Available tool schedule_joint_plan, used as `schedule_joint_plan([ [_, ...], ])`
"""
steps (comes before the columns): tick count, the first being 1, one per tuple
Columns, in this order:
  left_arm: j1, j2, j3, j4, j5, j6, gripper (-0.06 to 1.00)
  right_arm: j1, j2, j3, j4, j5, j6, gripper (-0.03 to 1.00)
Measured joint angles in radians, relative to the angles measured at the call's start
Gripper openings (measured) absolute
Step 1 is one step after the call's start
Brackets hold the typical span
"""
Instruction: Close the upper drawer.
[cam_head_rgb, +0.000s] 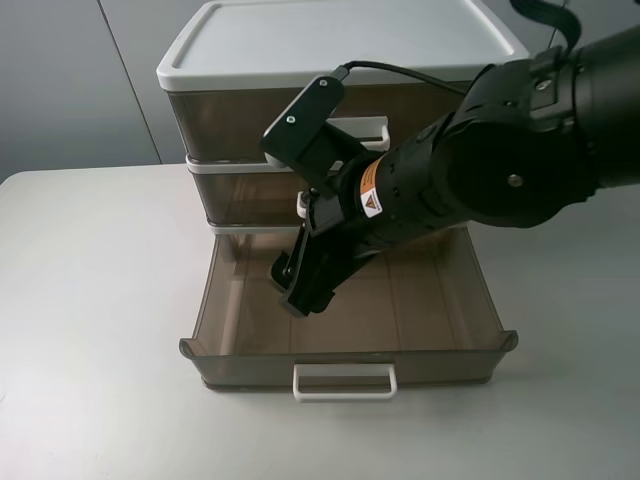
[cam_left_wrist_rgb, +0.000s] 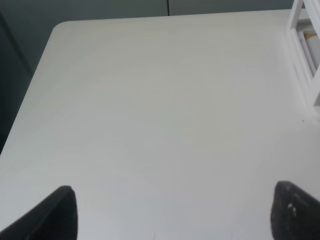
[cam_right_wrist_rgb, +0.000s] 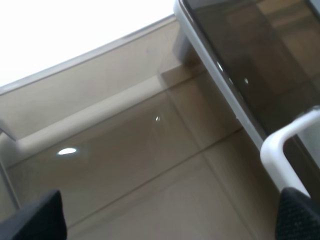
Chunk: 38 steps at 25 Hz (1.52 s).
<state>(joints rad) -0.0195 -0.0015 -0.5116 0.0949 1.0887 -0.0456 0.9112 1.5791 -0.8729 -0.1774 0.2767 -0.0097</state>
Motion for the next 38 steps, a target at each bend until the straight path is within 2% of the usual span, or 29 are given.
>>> schedule_joint_plan([
  [3, 0.000, 0.000, 0.000, 0.000, 0.000, 0.000, 0.74, 0.029, -0.066, 0.000, 0.031, 0.089, 0.002, 0.63],
  [10, 0.000, 0.000, 0.000, 0.000, 0.000, 0.000, 0.74, 0.064, -0.353, 0.024, 0.104, 0.370, 0.002, 0.63],
  [22, 0.000, 0.000, 0.000, 0.000, 0.000, 0.000, 0.74, 0.064, -1.011, 0.259, 0.121, 0.693, 0.010, 0.63],
  [29, 0.000, 0.000, 0.000, 0.000, 0.000, 0.000, 0.74, 0.064, -1.309, 0.352, 0.137, 0.798, 0.044, 0.63],
  [35, 0.000, 0.000, 0.000, 0.000, 0.000, 0.000, 0.74, 0.064, -1.418, 0.360, 0.137, 0.810, 0.046, 0.63],
  [38, 0.000, 0.000, 0.000, 0.000, 0.000, 0.000, 0.74, -0.012, -1.420, 0.360, 0.137, 0.810, 0.046, 0.63],
])
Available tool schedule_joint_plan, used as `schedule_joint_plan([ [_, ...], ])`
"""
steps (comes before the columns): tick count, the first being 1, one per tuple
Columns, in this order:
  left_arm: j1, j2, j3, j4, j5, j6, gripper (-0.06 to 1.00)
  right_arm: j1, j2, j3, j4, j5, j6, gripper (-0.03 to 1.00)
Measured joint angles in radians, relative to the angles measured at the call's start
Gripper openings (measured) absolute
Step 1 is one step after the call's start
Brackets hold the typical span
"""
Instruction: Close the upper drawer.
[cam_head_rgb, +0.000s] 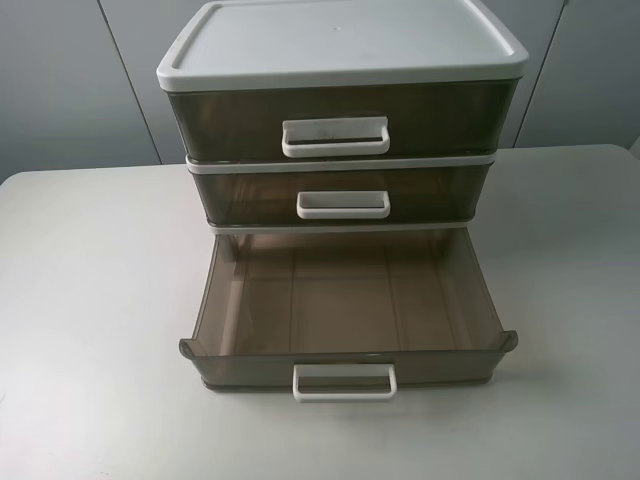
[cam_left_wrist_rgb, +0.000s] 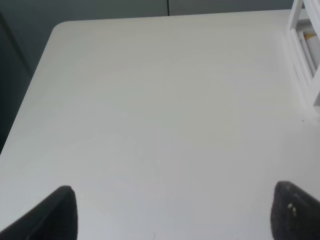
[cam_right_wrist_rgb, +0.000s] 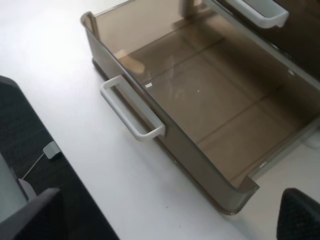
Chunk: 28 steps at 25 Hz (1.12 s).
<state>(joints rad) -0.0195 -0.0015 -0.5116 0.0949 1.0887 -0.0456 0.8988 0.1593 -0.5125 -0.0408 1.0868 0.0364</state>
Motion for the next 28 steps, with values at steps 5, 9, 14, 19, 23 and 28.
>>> schedule_joint_plan([
  [5, 0.000, 0.000, 0.000, 0.000, 0.000, 0.000, 0.74, -0.299, 0.000, 0.000, 0.000, 0.000, 0.002, 0.63],
  [9, 0.000, 0.000, 0.000, 0.000, 0.000, 0.000, 0.74, -0.586, -0.010, 0.000, 0.002, 0.000, 0.000, 0.63],
  [14, 0.000, 0.000, 0.000, 0.000, 0.000, 0.000, 0.74, -0.858, -0.104, 0.000, 0.022, 0.002, -0.023, 0.63],
  [19, 0.000, 0.000, 0.000, 0.000, 0.000, 0.000, 0.74, -0.960, -0.157, 0.000, 0.028, 0.002, -0.028, 0.63],
  [23, 0.000, 0.000, 0.000, 0.000, 0.000, 0.000, 0.74, -0.964, -0.159, 0.000, 0.030, 0.002, -0.028, 0.63],
  [28, 0.000, 0.000, 0.000, 0.000, 0.000, 0.000, 0.74, -0.964, -0.159, 0.000, 0.030, 0.002, -0.029, 0.63],
])
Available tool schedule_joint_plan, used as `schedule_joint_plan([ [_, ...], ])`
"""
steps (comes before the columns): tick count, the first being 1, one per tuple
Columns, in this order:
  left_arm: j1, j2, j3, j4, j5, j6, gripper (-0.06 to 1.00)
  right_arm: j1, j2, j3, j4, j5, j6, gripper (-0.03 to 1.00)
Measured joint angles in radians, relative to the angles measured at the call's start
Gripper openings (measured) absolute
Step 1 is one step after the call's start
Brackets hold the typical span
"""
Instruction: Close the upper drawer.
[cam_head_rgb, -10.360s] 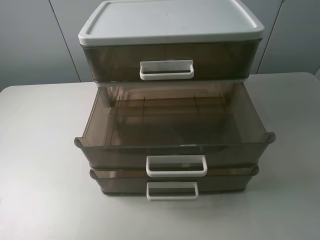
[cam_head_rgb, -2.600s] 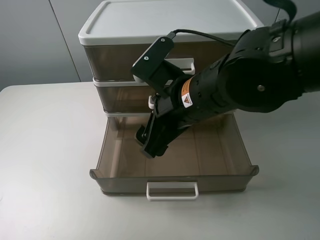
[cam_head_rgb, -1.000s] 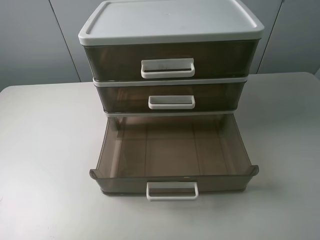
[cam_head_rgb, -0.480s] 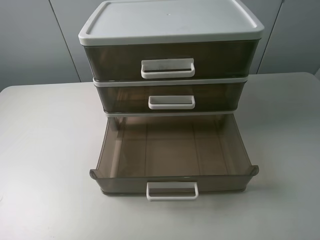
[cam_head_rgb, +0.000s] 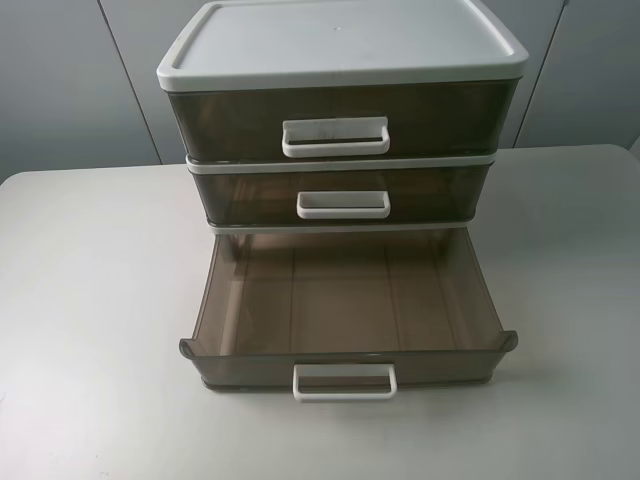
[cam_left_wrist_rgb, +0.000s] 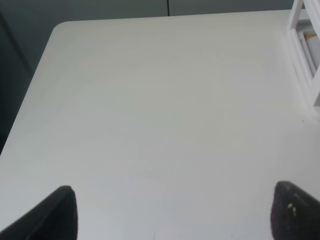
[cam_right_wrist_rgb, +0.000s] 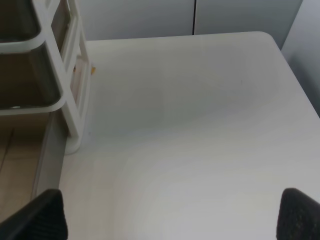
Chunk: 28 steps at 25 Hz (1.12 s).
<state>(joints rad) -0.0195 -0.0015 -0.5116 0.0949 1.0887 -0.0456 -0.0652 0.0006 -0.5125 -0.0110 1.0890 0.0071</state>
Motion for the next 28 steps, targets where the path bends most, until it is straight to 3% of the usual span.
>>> schedule_joint_plan([
  [28, 0.000, 0.000, 0.000, 0.000, 0.000, 0.002, 0.74, 0.000, -0.002, 0.000, 0.000, 0.000, 0.000, 0.63],
])
